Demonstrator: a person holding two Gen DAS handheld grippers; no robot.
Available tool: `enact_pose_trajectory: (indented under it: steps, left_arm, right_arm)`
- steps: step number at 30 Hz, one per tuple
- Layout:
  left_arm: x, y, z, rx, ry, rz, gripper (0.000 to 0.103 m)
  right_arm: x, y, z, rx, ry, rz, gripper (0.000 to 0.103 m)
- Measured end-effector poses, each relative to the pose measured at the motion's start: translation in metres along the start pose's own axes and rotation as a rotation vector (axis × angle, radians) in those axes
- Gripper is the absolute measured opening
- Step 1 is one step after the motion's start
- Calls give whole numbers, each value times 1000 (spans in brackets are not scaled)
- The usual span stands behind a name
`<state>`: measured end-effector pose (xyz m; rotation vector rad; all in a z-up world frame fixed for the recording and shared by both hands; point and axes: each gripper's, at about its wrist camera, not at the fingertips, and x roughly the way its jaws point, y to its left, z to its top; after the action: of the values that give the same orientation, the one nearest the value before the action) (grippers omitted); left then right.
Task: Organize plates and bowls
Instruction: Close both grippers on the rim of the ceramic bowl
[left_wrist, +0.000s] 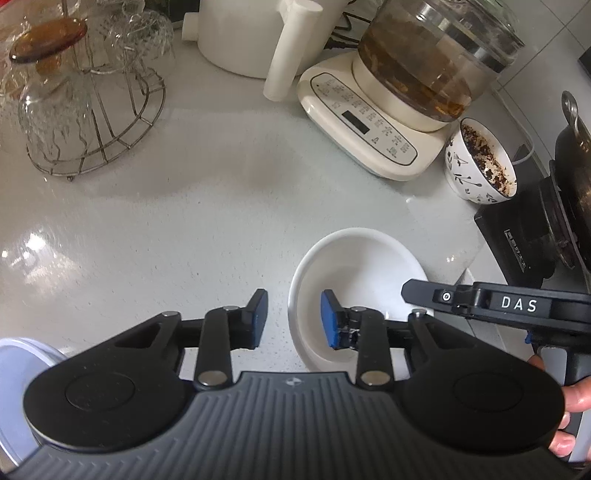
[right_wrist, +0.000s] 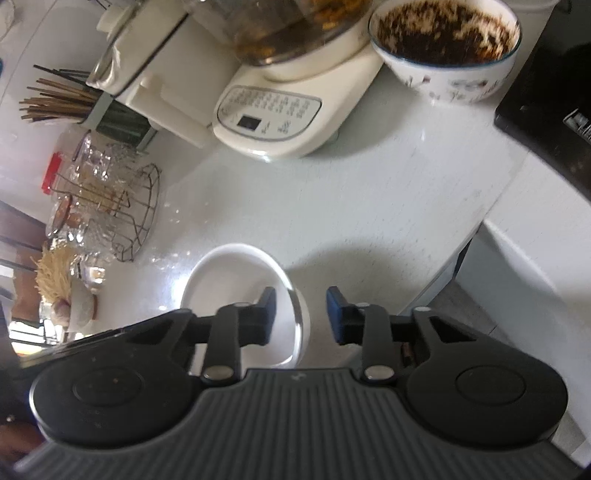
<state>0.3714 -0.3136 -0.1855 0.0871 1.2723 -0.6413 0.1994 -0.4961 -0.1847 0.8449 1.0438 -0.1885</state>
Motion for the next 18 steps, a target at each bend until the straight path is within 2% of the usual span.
enact_pose_trajectory:
  steps: [3, 9, 13, 18]
  left_arm:
    - [4, 3, -3, -30, 10, -8, 26]
    - [8, 6, -6, -56, 14, -26, 9]
    - [3, 5, -7, -35, -24, -37, 8]
    - [0, 5, -7, -32, -26, -58, 8]
  right_arm:
    - [2, 1, 1, -16, 19, -6, 26]
    - [6, 2, -1, -26, 52, 12, 14]
    - [6, 2, -2, -42, 45, 15, 9]
    - [2, 0, -2, -45, 34, 13, 9]
